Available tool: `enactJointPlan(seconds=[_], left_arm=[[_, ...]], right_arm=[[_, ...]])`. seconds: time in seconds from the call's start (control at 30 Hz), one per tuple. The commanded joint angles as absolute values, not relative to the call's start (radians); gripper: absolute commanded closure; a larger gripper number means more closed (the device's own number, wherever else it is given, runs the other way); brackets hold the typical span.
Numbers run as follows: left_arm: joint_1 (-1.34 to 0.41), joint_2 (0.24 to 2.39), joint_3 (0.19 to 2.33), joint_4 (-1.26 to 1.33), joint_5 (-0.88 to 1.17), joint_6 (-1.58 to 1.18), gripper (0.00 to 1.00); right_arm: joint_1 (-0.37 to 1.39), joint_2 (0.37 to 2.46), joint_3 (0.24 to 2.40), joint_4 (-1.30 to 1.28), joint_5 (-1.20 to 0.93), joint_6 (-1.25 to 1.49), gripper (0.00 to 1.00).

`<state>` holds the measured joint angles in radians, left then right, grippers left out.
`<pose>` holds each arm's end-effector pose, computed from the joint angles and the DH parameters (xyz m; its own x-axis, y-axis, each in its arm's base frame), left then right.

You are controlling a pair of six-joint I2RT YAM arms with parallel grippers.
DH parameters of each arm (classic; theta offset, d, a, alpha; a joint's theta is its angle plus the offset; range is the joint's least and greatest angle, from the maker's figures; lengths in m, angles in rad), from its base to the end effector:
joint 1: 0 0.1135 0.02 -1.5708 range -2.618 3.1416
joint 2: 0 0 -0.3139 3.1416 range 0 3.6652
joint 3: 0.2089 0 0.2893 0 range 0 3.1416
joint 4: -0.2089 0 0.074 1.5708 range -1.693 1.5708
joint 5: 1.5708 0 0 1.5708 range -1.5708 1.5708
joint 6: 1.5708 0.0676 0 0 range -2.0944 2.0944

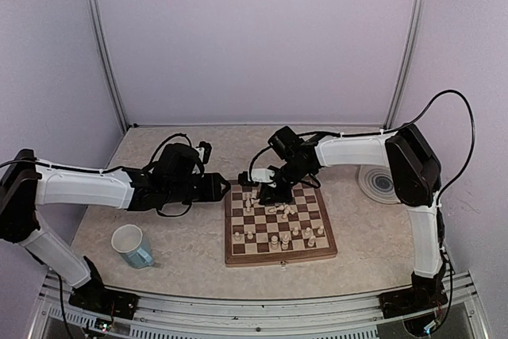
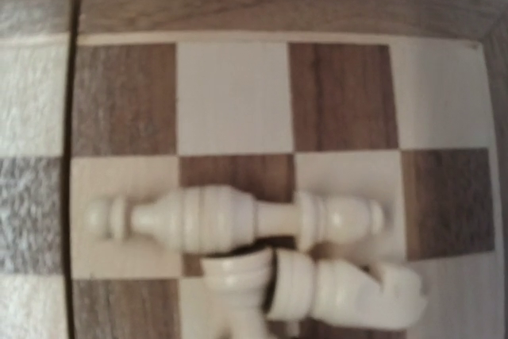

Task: Set up the chess pieces on the board
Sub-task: Pick up the chess pile from the chessboard.

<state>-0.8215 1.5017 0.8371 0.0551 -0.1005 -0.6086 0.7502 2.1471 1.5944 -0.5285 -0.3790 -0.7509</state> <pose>0.2597 -0.2692 0.2185 -0.7044 -0.0780 -0.7056 0.3288 0.8450 -0.4217 0.3690 0.3781 0.1585 0.0470 -0.8227 -0.5666 -0.9966 -0.0004 -0.0822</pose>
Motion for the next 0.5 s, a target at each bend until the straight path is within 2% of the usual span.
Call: enactJointPlan(seconds=[0.0,0.13,0.47], left_arm=[[-0.796,1.542,0.825,0.119,-0.056,-0.634,0.55],[-0.788,1.577,0.833,0.147,-0.031,-0.637,0.55],[-0.791,1.676,0.869,0.232,0.120,-0.646,0.56]], right_arm=[[0.762,2.176,1.600,-0.562,-0.382,-0.772,0.90],[0.763,2.115,1.557,-0.553,-0.384,-0.786,0.97],[0.762,1.933,1.451,-0.498,-0.452,-0.752,1.00]])
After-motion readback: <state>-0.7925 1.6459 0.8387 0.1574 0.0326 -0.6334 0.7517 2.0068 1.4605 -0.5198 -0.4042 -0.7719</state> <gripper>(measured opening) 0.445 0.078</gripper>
